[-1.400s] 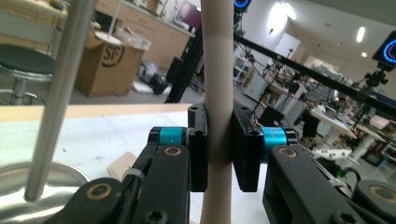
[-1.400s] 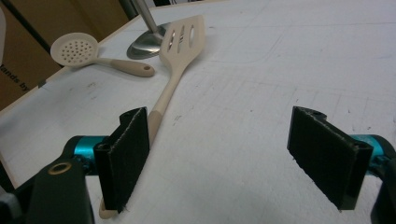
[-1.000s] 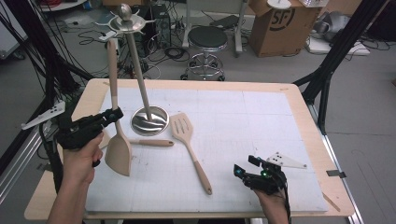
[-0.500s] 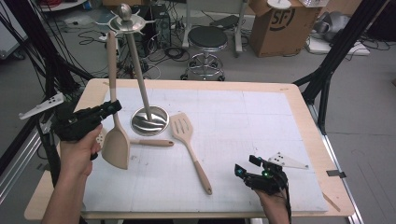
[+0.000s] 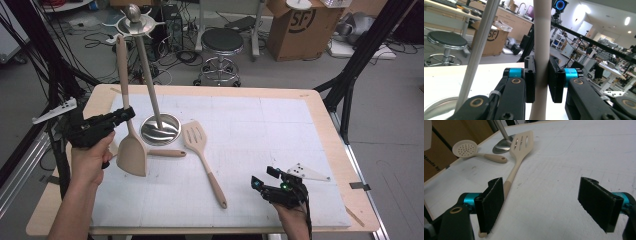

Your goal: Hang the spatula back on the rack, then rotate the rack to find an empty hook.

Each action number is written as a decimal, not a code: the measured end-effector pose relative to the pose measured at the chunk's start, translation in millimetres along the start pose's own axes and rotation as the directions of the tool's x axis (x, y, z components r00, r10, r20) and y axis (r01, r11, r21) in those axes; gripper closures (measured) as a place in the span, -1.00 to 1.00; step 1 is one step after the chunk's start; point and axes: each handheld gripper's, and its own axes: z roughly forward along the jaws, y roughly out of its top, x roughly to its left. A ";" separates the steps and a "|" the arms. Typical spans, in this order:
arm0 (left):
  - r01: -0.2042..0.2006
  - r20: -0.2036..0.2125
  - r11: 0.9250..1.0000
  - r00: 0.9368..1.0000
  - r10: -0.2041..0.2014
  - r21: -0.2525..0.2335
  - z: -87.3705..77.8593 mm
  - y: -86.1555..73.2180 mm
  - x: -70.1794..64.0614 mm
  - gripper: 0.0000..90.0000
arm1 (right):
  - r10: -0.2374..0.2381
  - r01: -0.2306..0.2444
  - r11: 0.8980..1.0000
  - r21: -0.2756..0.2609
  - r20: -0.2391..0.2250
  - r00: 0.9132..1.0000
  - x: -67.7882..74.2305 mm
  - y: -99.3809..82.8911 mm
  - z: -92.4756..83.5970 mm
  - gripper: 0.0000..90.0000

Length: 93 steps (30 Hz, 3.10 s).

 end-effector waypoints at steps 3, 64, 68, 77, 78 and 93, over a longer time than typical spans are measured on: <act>0.016 0.008 1.000 1.000 -0.016 0.000 3.4 -1.5 1.7 0.71 | 0.002 -0.002 1.000 -0.001 0.002 1.000 -0.4 -0.1 -0.5 -0.54; -0.102 -0.125 0.960 0.990 0.072 -0.259 42.1 61.2 -42.0 0.29 | 0.003 -0.003 1.000 0.001 -0.018 1.000 -0.9 0.1 0.5 -0.53; -0.109 -0.126 0.959 0.989 0.078 -0.261 47.0 68.0 -43.4 0.37 | 0.014 -0.014 1.000 0.003 -0.023 1.000 -2.7 -0.2 1.7 -0.53; -0.109 -0.131 0.959 0.988 0.077 -0.261 53.9 74.5 -38.9 0.68 | 0.021 -0.021 1.000 0.001 -0.030 0.999 -4.0 -0.6 2.2 -0.53; -0.123 -0.146 0.959 0.985 0.087 -0.257 55.4 74.3 -39.6 0.70 | 0.022 -0.022 1.000 0.001 -0.030 0.999 -4.0 -0.6 2.2 -0.53; -0.223 -0.268 0.936 0.952 0.149 -0.272 62.0 99.7 -48.2 0.99 | 0.022 -0.022 1.000 0.004 -0.034 0.999 -2.4 -0.6 2.6 -0.53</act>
